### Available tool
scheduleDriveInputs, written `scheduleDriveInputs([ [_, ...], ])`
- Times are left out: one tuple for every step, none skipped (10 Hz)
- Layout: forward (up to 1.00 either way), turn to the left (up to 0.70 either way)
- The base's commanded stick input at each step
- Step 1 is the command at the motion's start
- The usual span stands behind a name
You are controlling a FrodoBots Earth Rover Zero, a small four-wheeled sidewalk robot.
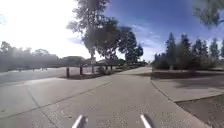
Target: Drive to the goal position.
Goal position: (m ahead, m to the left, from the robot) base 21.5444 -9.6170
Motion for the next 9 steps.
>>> scheduleDriveInputs([
  [0.70, -0.35],
  [0.70, -0.35],
  [0.70, -0.35],
  [0.70, -0.35],
  [0.70, -0.35],
  [0.70, -0.35],
  [0.72, -0.35],
  [0.78, -0.34],
  [0.85, -0.34],
])
